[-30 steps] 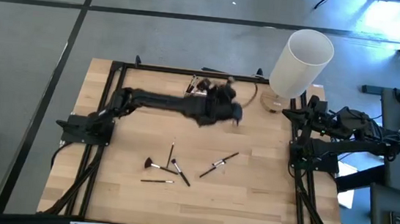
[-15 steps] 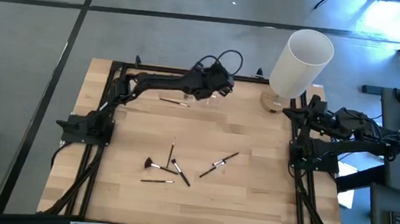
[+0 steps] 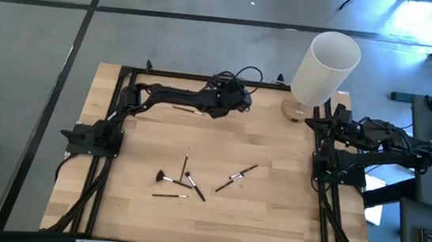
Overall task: Pick & Place Makeup Brushes
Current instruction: Put the powder brush into the transparent organizer
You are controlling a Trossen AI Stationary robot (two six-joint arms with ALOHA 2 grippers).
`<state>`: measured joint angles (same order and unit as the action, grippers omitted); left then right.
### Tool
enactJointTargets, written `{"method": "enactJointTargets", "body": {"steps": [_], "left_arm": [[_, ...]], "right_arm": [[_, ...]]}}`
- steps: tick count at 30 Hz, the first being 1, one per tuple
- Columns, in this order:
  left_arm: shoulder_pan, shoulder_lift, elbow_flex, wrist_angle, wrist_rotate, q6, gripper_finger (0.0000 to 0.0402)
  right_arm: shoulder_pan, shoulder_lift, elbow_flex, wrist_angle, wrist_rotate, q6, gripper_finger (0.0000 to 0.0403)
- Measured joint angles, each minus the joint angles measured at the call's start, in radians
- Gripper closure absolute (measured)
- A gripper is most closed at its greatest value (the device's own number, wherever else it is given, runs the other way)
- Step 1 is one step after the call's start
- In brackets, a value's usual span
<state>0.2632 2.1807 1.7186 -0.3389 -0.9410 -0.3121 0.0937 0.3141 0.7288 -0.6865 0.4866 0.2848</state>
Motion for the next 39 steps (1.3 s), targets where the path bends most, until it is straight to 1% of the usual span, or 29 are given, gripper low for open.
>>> {"method": "enactJointTargets", "body": {"steps": [3,7,11,15,18,19,21,23,26,28,29,32,33,34,35,36,39], "left_arm": [[-0.008,0.0,-0.016,0.006,-0.03,0.012,0.0322],[-0.01,0.0,-0.027,0.02,-0.033,0.012,0.0315],[-0.009,-0.008,-0.028,0.028,0.007,0.028,0.0306],[-0.02,-0.049,-0.029,0.011,0.071,0.049,0.0293],[-0.055,-0.118,-0.029,-0.054,0.123,0.061,0.0284],[-0.072,-0.151,-0.029,-0.107,0.135,0.061,0.0282],[-0.113,-0.214,-0.027,-0.191,0.12,0.036,0.0277],[-0.163,-0.265,-0.027,-0.292,0.081,-0.007,0.0275],[-0.248,-0.31,-0.027,-0.411,0.065,-0.086,0.0275],[-0.305,-0.317,-0.027,-0.48,0.128,-0.119,0.0279],[-0.334,-0.317,-0.027,-0.509,0.193,-0.127,0.0281],[-0.414,-0.3,-0.027,-0.58,0.451,-0.119,0.0288],[-0.44,-0.293,-0.027,-0.603,0.525,-0.111,0.029],[-0.466,-0.285,-0.027,-0.623,0.578,-0.105,0.0292],[-0.491,-0.28,-0.027,-0.63,0.606,-0.112,0.0293],[-0.515,-0.278,-0.027,-0.637,0.611,-0.139,0.0294],[-0.566,-0.279,-0.027,-0.642,0.541,-0.319,0.0295]], "right_arm": [[0.0,0.0,0.0,0.0,0.0,0.0,0.0382],[0.0,0.0,0.0,0.0,0.0,0.0,0.0382],[0.0,0.0,0.0,0.0,0.0,0.0,0.0382],[0.0,0.0,0.0,0.0,0.0,-0.001,0.0382],[0.0,0.0,0.0,0.0,0.0,-0.003,0.0382],[0.0,0.0,0.0,-0.002,0.0,-0.002,0.0382],[0.0,0.0,0.0,-0.007,0.0,0.002,0.0382],[0.0,0.0,0.0,-0.008,-0.001,0.01,0.0382],[0.0,0.0,0.0,-0.008,-0.008,0.026,0.0382],[0.0,0.0,0.0,-0.008,-0.013,0.039,0.0382],[0.0,0.0,0.0,-0.008,-0.017,0.045,0.0382],[0.0,0.0,0.0,-0.008,-0.019,0.052,0.0382],[0.0,0.0,0.0,-0.008,-0.019,0.052,0.0382],[0.0,0.001,0.0,-0.007,-0.018,0.052,0.0382],[0.0,0.003,0.0,-0.004,-0.018,0.052,0.0382],[0.0,0.004,0.0,0.003,-0.018,0.052,0.0382],[0.0,0.019,0.0,0.04,-0.017,0.049,0.0382]]}}
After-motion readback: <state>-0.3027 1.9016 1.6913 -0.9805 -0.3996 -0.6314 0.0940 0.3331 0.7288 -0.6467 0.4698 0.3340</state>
